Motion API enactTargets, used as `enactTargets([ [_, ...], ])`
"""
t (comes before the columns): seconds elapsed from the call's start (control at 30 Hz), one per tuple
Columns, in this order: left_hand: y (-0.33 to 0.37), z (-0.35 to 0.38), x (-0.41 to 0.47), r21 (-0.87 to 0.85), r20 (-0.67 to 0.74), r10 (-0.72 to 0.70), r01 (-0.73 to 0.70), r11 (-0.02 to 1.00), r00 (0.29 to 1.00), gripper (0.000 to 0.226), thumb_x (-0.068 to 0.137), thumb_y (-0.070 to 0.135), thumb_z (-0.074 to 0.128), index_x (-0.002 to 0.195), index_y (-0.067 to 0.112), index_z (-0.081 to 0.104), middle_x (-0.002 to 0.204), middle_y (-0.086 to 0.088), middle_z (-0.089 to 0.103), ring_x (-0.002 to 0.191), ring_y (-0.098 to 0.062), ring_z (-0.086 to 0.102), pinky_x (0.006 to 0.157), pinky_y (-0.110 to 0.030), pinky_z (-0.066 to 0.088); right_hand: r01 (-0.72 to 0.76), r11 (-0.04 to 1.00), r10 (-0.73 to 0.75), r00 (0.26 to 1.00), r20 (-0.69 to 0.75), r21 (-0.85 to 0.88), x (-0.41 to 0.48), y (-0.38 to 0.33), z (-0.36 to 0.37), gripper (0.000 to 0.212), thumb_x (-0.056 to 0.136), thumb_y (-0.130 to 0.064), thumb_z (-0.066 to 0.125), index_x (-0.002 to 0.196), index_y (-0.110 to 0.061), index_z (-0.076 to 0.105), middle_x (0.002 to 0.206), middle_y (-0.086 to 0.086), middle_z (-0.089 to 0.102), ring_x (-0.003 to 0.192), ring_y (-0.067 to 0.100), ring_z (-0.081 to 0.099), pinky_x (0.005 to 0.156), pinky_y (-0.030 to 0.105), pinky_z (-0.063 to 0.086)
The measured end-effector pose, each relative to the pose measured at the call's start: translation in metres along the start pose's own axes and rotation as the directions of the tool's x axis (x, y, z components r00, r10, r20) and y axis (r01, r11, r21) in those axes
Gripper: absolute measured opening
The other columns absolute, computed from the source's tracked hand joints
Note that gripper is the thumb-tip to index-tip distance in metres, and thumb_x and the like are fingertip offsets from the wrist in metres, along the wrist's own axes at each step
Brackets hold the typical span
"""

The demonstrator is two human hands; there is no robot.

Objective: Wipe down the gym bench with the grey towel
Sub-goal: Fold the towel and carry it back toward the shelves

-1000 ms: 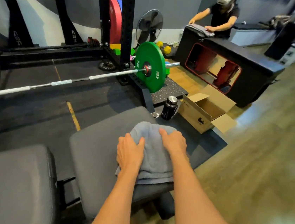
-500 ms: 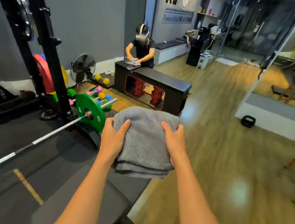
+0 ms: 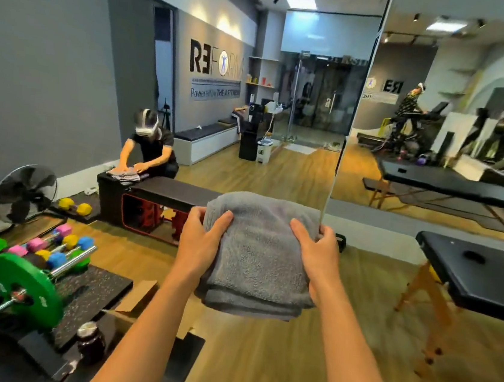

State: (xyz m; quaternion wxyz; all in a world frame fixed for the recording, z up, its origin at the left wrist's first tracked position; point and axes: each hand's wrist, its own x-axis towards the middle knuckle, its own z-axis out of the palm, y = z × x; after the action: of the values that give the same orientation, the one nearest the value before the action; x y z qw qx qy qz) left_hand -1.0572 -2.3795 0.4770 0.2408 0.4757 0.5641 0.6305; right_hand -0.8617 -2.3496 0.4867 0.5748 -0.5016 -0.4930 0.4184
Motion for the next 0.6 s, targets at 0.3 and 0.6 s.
enactTargets([
  [0.3,-0.052,0.134,0.183,-0.089,0.085,-0.029,0.036,0.995,0.996,0.034,0.084,0.048,0.065,0.103,0.022,0.054,0.097,0.008,0.063,0.087,-0.003,0.061,0.064,-0.020,0.043,0.038,0.999,-0.039,0.995,-0.091,-0.021,0.212,0.031,0.010,0.045,0.080,-0.048,0.070,0.111,-0.021,0.052,0.099,-0.004,0.065,0.087,0.012,0.065,0.070,0.031,0.053],
  [0.6,-0.095,0.277,0.434,-0.159,0.149,-0.012,0.036,0.987,0.989,0.044,0.084,0.048,0.065,0.113,0.017,0.053,0.105,0.003,0.063,0.096,-0.011,0.061,0.072,-0.026,0.048,0.031,0.999,-0.036,0.987,-0.156,-0.035,0.484,0.039,0.051,0.039,0.081,-0.043,0.069,0.109,-0.023,0.050,0.105,0.001,0.064,0.094,0.018,0.064,0.082,0.043,0.055],
])
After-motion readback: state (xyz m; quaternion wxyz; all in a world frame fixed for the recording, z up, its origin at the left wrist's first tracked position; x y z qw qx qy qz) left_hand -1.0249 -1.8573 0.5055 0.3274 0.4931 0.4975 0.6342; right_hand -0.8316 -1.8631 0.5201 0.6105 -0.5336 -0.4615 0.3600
